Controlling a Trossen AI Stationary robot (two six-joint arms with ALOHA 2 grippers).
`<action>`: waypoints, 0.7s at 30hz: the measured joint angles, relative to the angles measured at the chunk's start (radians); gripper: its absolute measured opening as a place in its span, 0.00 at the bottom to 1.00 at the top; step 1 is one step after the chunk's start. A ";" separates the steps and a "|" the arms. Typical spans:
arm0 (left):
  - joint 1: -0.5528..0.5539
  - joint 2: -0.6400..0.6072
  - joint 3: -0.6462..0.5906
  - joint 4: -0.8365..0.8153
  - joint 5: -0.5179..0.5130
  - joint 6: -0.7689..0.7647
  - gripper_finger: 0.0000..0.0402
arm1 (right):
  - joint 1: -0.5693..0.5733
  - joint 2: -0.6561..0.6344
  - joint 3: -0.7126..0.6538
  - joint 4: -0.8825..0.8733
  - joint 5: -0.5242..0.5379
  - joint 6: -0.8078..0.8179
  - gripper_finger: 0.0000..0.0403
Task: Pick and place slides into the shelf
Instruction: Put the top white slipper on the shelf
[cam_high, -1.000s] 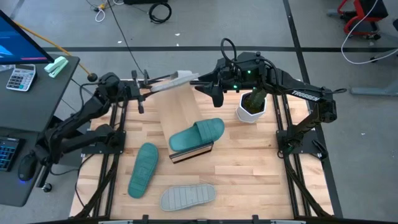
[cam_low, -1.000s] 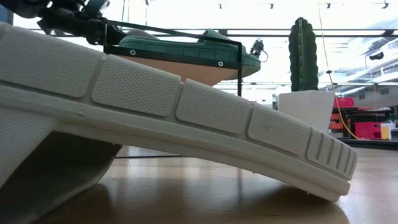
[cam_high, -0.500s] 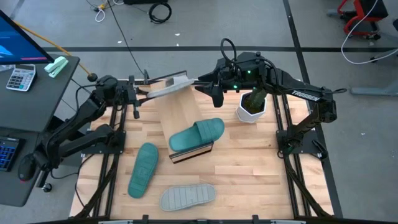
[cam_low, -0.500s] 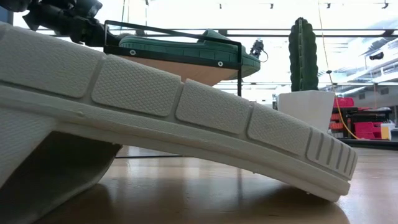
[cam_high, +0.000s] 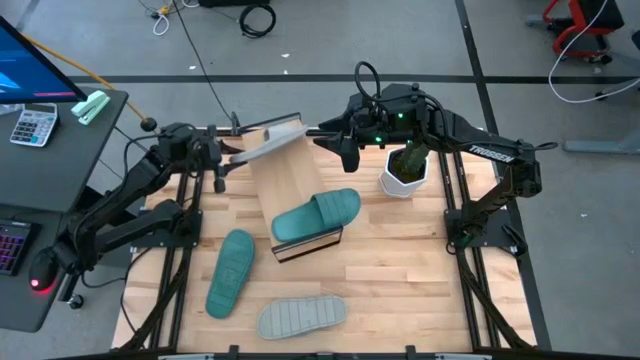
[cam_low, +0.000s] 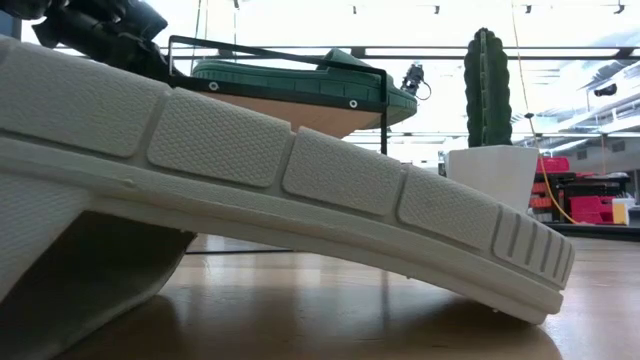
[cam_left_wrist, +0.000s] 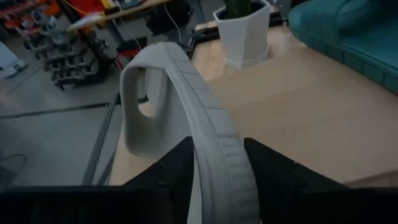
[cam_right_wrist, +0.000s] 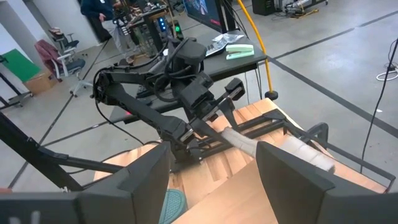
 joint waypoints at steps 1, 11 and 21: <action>0.000 -0.001 0.000 -0.002 0.000 0.001 0.36 | 0.000 0.000 0.000 0.000 0.000 0.000 0.61; -0.003 -0.001 0.000 -0.002 0.005 -0.014 0.30 | 0.000 0.000 0.000 -0.001 -0.001 -0.007 0.61; -0.003 -0.001 0.000 -0.034 0.010 -0.198 0.35 | 0.000 0.000 0.000 -0.001 -0.005 -0.009 0.61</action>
